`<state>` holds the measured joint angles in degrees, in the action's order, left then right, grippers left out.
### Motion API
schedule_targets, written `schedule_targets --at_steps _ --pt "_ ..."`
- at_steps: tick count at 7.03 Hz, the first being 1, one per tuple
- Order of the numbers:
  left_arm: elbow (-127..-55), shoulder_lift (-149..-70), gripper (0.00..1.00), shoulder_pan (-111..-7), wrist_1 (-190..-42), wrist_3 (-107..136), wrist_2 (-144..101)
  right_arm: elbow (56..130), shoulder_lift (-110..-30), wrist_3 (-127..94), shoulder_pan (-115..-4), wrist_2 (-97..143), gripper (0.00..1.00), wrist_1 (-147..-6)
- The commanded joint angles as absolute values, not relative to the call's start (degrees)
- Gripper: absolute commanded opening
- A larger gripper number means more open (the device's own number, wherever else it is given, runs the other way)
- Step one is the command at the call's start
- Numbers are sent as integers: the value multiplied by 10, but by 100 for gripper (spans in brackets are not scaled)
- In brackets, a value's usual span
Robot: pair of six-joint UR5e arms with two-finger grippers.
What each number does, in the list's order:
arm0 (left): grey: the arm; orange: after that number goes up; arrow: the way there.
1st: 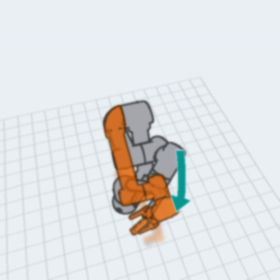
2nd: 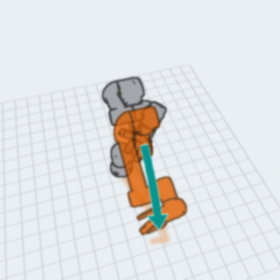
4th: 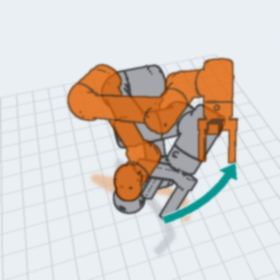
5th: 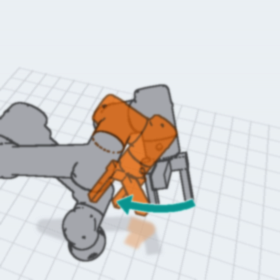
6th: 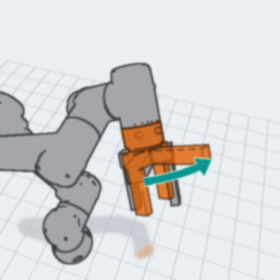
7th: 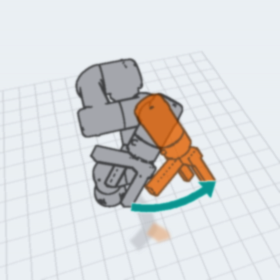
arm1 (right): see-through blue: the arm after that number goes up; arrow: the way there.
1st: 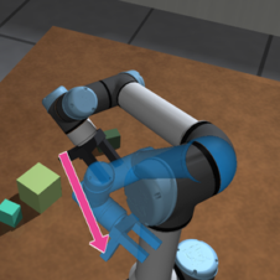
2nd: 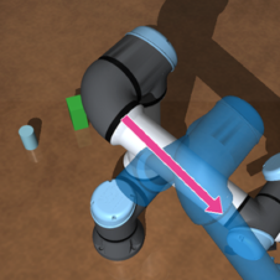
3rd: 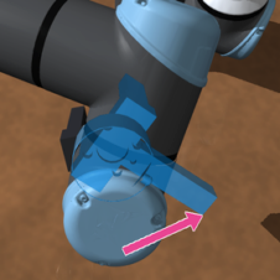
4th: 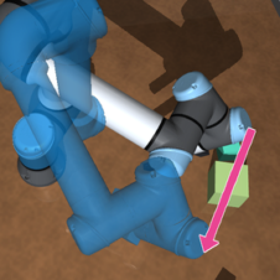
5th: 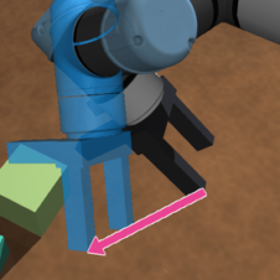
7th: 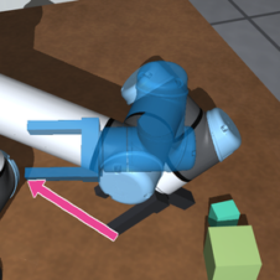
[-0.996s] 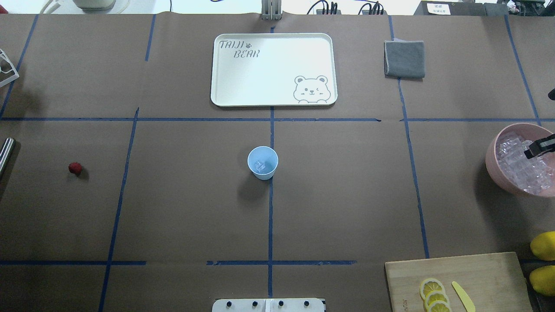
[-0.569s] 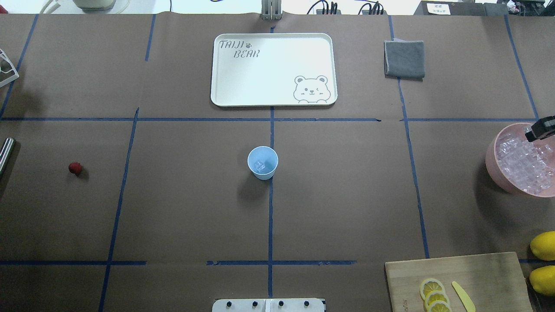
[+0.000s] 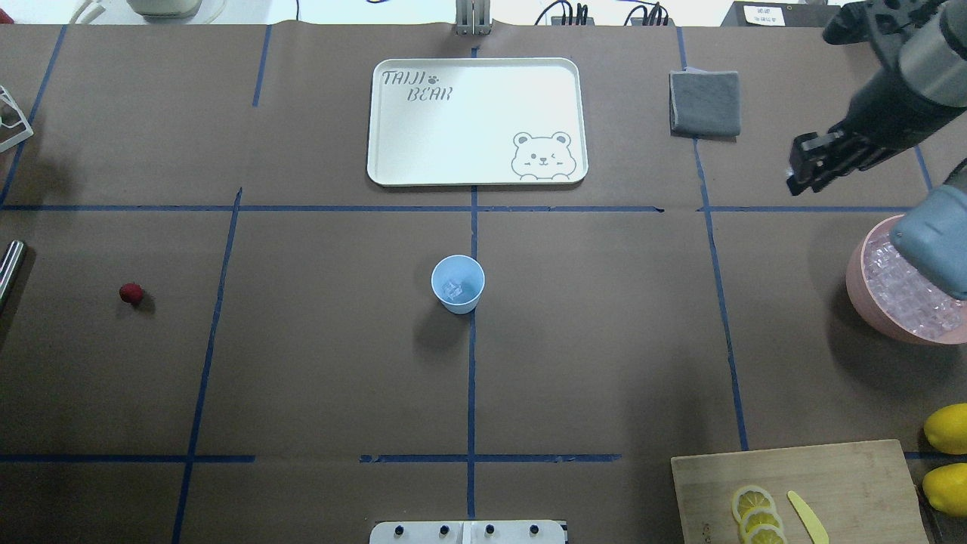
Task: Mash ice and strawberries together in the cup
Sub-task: 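Carry the ice cube with the right gripper over the blue cup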
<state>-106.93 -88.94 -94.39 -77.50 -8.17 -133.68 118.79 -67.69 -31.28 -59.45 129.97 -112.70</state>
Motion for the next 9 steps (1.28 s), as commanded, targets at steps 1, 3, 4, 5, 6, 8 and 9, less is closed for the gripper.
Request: schedule_targets --at_steps 1,3,4,5,6,8,9 --pt "-1070 -889 100 -944 -774 -82 -1337 1163 -568 -488 -478 1255 0 -1138" --pt "-1069 -890 100 -944 -774 -82 -1336 1100 -478 -615 -365 1158 0 -1133" --pt "-1069 -890 100 -943 -774 -82 -1336 1038 -430 -654 -329 1131 0 -1124" --pt "-1069 -890 100 -943 -773 -82 -1336 979 -416 -687 -311 1102 0 -1047" --pt "-1068 -890 100 -943 -773 -82 -1336 929 -393 -704 -304 1094 0 -1020" --pt "-1067 -890 100 -943 -773 -82 -1336 895 -367 -712 -290 1084 0 -1020" --pt "-1066 -890 100 -943 -774 -82 -1336 888 -367 -713 -279 1072 0 -1019"
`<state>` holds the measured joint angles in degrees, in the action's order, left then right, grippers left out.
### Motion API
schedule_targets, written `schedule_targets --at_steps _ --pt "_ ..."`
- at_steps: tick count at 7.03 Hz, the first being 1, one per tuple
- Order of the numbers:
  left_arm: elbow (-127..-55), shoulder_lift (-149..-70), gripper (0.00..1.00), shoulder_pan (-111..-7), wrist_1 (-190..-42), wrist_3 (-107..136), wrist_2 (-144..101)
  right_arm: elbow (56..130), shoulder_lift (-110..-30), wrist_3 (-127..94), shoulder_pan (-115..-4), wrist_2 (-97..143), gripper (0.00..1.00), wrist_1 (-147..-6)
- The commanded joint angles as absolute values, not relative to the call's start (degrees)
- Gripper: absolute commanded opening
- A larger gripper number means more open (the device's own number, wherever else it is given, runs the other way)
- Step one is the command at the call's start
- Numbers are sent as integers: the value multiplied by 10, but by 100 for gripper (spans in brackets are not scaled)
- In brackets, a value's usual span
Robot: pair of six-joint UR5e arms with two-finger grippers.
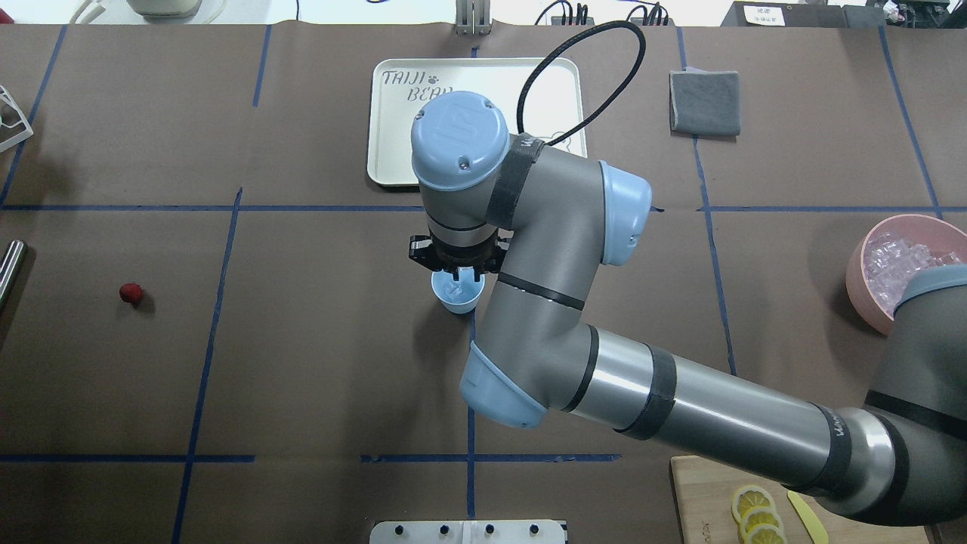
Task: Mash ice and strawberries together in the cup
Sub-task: 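Open the right gripper to drop the ice cube into the cup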
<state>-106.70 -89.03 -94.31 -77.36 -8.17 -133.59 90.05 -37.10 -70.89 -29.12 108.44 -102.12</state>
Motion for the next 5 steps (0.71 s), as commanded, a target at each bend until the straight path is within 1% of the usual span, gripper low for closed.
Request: schedule_targets --at_steps 1,3,4,5 --pt "-1067 -890 100 -943 -774 -82 -1336 886 -366 -715 -278 1071 0 -1018" --pt "-1067 -890 100 -943 -774 -82 -1336 883 -365 -716 -275 1070 1 -1018" --pt "-1067 -890 100 -943 -774 -82 -1336 882 -365 -716 -275 1070 6 -1017" --pt "-1067 -890 100 -943 -774 -82 -1336 882 -365 -716 -275 1070 23 -1017"
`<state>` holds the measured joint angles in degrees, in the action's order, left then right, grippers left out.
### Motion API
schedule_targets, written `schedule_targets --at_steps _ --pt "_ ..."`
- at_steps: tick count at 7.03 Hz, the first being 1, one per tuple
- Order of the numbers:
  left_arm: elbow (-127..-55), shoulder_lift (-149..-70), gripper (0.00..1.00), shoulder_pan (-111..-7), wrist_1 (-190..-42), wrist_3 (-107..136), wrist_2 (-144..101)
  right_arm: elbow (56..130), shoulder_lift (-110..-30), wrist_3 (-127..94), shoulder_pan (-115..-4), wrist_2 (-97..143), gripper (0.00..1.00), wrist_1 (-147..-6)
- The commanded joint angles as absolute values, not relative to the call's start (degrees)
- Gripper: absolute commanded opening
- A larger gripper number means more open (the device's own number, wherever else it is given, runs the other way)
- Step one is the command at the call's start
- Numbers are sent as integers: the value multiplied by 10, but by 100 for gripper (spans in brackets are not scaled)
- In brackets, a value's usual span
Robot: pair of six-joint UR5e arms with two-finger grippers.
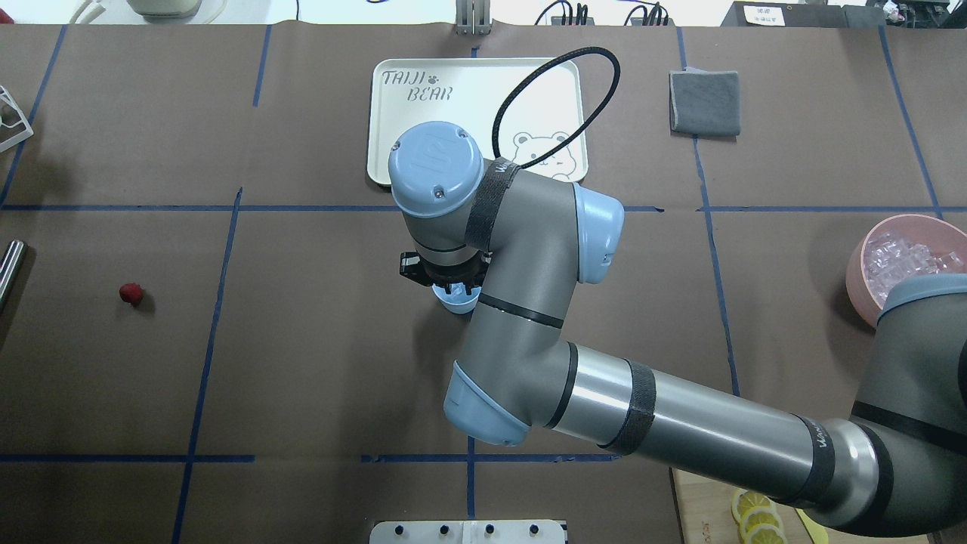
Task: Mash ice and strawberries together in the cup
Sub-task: 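Open the right gripper to drop the ice cube into the cup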
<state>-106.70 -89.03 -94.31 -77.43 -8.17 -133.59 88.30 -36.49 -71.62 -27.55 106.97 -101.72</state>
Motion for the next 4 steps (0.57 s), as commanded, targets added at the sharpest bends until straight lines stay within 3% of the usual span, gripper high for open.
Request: schedule_targets --at_steps 1,3,4 --pt "-1068 -890 100 -942 -774 -82 -1336 882 -361 -716 -276 1070 42 -1017" --pt "-1068 -891 100 -942 -773 -82 -1336 883 -360 -715 -276 1070 69 -1017" --pt "-1068 -891 100 -942 -773 -82 -1336 883 -360 -715 -276 1070 77 -1017"
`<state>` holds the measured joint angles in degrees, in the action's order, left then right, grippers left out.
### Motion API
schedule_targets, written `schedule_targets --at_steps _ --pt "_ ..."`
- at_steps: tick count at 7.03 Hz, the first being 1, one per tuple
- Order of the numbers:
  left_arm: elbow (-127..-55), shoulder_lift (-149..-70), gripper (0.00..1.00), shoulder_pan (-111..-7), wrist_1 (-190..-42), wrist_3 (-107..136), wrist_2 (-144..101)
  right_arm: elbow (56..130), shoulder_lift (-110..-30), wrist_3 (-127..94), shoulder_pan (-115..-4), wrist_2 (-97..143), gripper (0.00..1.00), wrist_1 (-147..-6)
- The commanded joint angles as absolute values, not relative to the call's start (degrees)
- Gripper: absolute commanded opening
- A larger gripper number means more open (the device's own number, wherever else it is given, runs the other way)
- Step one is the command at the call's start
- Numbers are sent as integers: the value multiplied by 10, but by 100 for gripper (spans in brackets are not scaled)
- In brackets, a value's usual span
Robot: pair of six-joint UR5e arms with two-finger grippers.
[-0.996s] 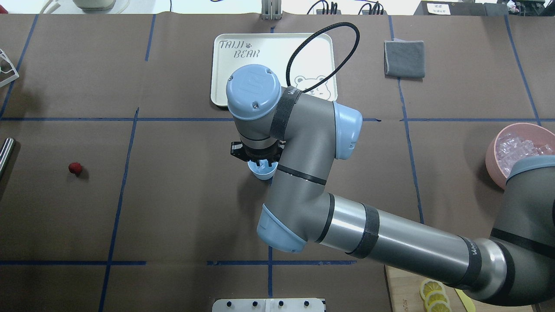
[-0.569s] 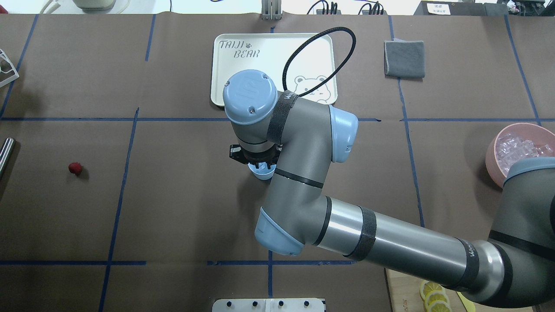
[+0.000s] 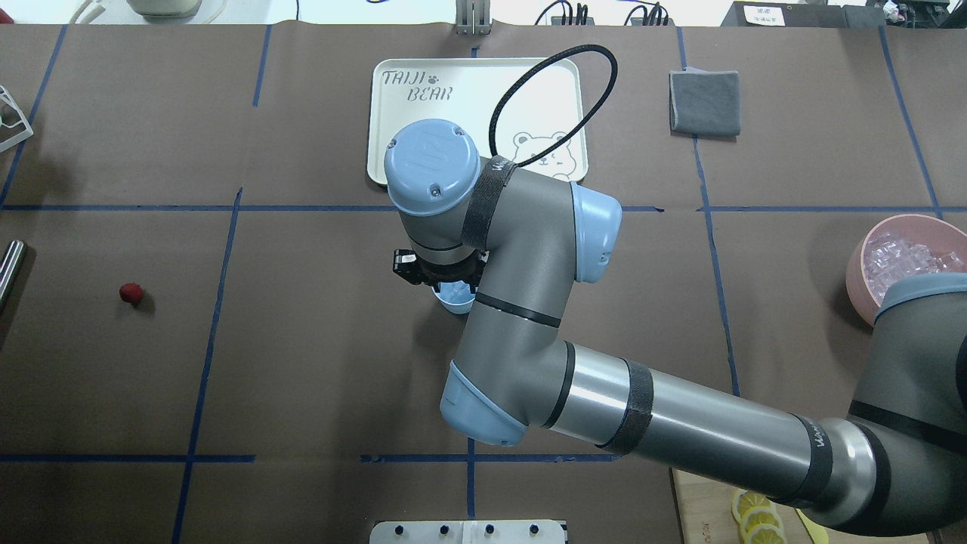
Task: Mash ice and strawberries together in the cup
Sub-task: 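Open the right gripper to drop the ice cube into the cup, then move the right gripper back toward the ice bowl while the left gripper approaches the strawberry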
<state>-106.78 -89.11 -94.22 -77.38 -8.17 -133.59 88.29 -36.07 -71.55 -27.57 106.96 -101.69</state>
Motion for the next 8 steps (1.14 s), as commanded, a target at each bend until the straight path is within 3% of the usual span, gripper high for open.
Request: schedule_targets --at_steps 1,5,8 --pt "-1068 -891 100 -942 -773 -81 -1336 885 -360 -715 -276 1070 98 -1017" --pt "-1091 -889 100 -891 -819 15 -1331 922 -361 -715 -300 1070 99 -1022" --pt "-1115 -874 100 -790 -950 243 -1334 1040 -469 -658 -373 1096 99 -1023"
